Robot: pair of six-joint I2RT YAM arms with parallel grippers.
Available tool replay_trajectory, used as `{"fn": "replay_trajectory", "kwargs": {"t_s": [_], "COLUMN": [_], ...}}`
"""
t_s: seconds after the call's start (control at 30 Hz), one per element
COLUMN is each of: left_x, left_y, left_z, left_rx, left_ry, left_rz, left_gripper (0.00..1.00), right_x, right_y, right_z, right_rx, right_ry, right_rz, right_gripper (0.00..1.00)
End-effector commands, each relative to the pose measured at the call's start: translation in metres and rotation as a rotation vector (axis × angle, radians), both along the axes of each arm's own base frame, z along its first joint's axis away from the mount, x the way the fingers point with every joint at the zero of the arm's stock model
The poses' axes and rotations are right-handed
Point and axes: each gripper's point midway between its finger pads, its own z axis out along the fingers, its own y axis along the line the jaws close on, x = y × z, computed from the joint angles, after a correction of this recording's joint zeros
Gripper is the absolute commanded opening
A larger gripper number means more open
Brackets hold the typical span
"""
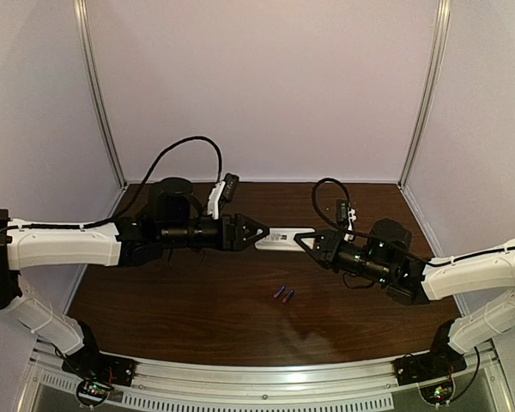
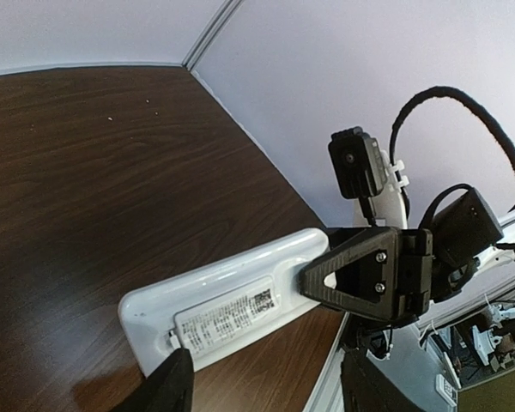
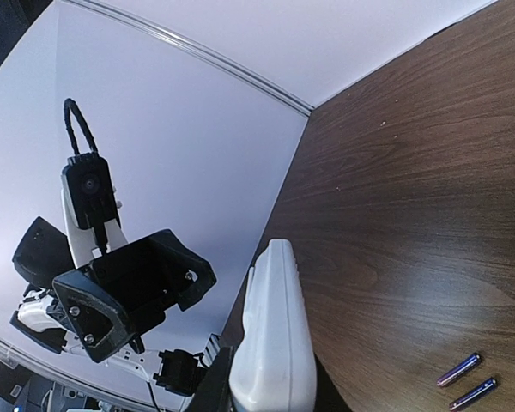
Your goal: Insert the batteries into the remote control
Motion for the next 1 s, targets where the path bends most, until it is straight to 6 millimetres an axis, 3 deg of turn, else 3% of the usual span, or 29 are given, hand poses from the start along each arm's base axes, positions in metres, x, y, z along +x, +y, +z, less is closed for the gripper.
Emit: {"fn": "replay_trajectory", "kwargs": {"t_s": [0.0,0.97], "left_x": [0.000,0.013], "left_y": [-0.009,-0.006], "left_z": [0.009,-0.015], "left_rx": [-0.025,0.061], "left_ry": [-0.006,0.031], "left_rz": [-0.017,0.060], "left_gripper": [0.60,0.61], "right_x": [0.002,-0.003], "right_y": [0.004,0.012], "right_z": [0.015,0.024], "right_rx": [0.033,0.030], "right_ry": [-0.029,-0.064], "right_rz": [-0.003,0.026], "right_gripper": [0.00,0.00]}}
